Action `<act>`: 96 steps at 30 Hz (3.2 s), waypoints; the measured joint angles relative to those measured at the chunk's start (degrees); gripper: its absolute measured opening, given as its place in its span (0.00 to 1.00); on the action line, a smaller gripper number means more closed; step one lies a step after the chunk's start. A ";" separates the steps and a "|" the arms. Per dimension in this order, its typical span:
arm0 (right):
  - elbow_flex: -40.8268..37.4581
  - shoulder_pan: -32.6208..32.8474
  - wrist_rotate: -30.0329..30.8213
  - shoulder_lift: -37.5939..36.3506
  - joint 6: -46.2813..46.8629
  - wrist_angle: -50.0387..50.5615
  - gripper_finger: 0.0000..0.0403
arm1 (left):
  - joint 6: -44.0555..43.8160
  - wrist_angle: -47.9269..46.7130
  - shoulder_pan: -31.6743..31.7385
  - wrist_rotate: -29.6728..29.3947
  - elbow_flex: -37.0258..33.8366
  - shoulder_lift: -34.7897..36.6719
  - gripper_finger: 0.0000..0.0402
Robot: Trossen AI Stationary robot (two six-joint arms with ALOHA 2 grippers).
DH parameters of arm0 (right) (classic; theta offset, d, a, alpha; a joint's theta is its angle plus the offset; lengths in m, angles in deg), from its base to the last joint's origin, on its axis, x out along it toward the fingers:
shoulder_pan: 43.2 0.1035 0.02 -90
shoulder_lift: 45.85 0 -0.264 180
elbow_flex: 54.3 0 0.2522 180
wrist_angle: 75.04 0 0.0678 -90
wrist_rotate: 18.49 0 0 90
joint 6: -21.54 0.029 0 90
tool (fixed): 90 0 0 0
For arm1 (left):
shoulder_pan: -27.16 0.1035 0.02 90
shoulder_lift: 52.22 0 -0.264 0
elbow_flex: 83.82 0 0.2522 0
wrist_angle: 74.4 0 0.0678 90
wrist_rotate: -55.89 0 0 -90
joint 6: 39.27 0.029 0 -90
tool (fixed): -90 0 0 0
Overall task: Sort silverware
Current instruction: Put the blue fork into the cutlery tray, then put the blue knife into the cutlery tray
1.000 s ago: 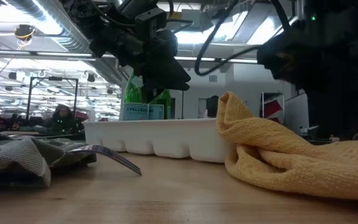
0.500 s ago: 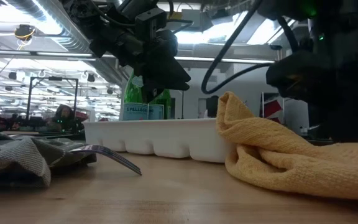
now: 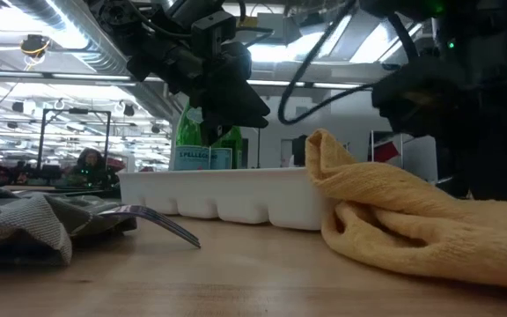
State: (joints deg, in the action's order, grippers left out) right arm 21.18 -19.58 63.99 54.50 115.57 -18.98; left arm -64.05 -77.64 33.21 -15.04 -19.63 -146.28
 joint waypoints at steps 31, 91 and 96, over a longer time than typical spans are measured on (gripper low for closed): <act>24.65 -4.80 25.85 0.07 -69.23 28.73 0.00 | 2.68 -14.95 -0.31 0.02 0.07 15.57 0.15; 6.26 -24.02 22.51 0.00 -148.11 -12.49 0.20 | -29.35 -48.64 -29.25 -10.92 0.03 23.39 0.15; 8.13 -24.02 22.37 0.00 -141.08 -12.26 0.18 | -30.71 -53.17 -31.01 -14.38 -0.21 23.36 0.15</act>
State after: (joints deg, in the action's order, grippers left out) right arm 29.31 -43.60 86.35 54.50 -25.52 -31.24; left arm -94.75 -130.82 2.20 -29.42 -19.84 -122.92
